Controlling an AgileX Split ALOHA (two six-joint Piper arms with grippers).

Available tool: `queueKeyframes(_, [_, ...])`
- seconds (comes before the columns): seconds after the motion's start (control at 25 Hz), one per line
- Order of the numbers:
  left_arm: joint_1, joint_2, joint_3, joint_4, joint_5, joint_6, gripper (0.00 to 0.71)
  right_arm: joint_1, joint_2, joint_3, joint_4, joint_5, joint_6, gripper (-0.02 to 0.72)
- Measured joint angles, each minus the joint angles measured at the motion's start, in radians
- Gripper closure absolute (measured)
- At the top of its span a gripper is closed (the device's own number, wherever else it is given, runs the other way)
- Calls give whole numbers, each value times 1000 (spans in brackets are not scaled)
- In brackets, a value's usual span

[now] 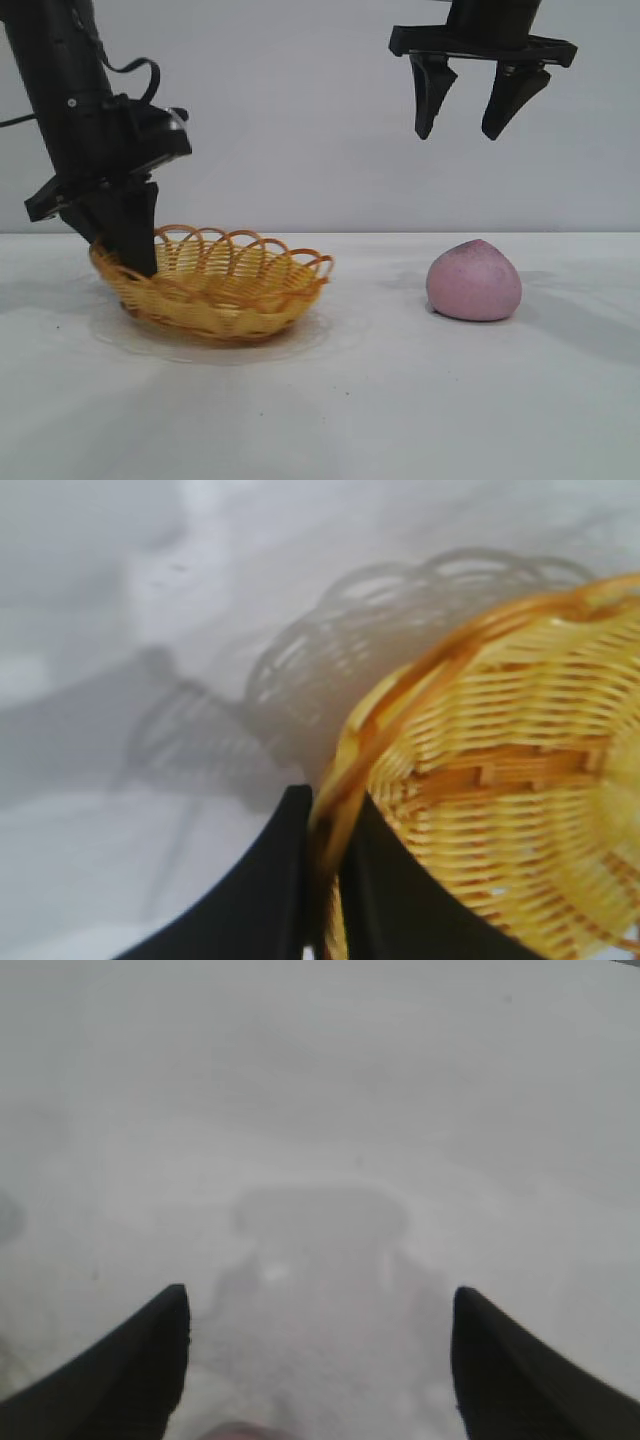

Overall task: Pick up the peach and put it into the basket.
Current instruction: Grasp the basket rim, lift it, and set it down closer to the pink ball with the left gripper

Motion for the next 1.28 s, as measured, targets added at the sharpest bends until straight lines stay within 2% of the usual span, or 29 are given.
queueKeyframes(0.2, [0, -191, 352, -362, -220, 105, 710, 0, 0, 0, -1, 11, 0, 230])
queueKeyframes(0.32, [0, -216, 457, -545, -285, 186, 710, 0, 0, 0, -1, 11, 0, 230])
queueKeyframes(0.44, [0, -188, 490, -634, -300, 234, 710, 0, 0, 0, -1, 16, 0, 230])
queueKeyframes(0.6, [0, -174, 493, -669, -305, 245, 710, 0, 0, 0, -2, 26, 0, 230])
queueKeyframes(0.64, [0, -172, 493, -672, -305, 245, 640, 0, 0, 0, -2, 26, 0, 230])
queueKeyframes(0.92, [0, -135, 493, -675, -300, 245, 640, 0, 0, 0, -2, 28, 0, 230])
queueKeyframes(0.96, [0, -135, 493, -675, -298, 245, 564, 0, 0, 0, -2, 28, 0, 230])
queueKeyframes(1.16, [0, -135, 493, -653, -258, 245, 343, 0, 0, 0, -2, 28, 0, 230])
queueKeyframes(1.2, [0, -135, 493, -644, -245, 241, 319, 0, 0, 0, -2, 28, 0, 230])
queueKeyframes(1.28, [13, -140, 493, -619, -218, 242, 333, 0, 0, 0, -2, 28, -2, 230])
